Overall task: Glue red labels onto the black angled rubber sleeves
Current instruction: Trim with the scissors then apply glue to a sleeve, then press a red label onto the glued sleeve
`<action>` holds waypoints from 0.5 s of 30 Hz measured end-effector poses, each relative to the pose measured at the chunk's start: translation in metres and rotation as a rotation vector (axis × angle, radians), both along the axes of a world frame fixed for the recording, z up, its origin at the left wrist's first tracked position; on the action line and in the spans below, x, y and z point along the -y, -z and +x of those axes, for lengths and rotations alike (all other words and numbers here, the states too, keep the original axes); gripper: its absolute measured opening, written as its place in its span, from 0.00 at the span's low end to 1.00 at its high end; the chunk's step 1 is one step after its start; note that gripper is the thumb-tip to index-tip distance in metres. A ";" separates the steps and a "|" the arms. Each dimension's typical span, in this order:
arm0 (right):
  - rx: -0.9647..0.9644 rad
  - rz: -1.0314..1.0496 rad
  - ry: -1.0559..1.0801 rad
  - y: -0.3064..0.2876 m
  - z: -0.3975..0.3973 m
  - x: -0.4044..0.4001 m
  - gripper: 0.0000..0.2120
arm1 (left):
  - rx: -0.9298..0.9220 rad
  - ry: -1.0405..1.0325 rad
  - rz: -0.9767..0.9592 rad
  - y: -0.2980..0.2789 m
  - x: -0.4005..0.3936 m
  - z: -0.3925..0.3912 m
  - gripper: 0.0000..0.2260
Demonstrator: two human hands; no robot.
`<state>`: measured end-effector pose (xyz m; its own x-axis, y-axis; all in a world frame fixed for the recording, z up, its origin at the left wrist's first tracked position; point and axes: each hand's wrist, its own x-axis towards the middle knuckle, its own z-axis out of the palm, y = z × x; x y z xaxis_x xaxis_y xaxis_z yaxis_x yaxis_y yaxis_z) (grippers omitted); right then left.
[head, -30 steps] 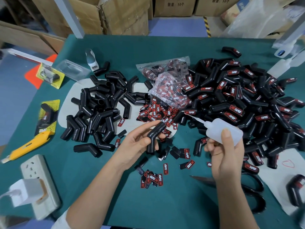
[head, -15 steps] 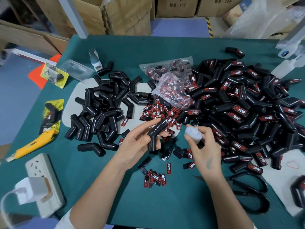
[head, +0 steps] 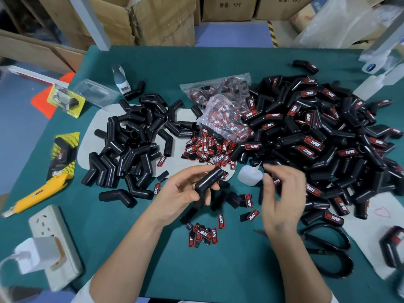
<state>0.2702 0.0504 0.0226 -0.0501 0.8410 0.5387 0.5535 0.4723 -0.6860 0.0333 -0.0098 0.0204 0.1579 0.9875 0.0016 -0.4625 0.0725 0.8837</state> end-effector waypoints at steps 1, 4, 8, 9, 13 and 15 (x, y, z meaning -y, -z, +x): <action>-0.065 0.100 -0.026 -0.004 -0.002 0.005 0.10 | -0.012 0.015 0.001 -0.001 0.000 0.000 0.29; -0.255 -0.054 -0.185 -0.021 -0.019 0.024 0.17 | -0.025 0.083 0.002 -0.003 0.002 0.002 0.29; -0.424 -0.513 -0.265 -0.035 -0.039 0.033 0.09 | -0.019 0.153 0.038 -0.004 0.003 0.004 0.27; -0.449 -0.565 -0.274 -0.036 -0.040 0.033 0.09 | -0.023 0.159 0.039 -0.005 0.003 0.004 0.27; -0.451 -0.622 -0.306 -0.037 -0.040 0.030 0.10 | -0.038 0.175 0.029 0.000 0.003 0.001 0.28; -0.473 -0.627 -0.333 -0.039 -0.041 0.031 0.11 | -0.046 0.177 0.012 0.004 0.003 0.001 0.29</action>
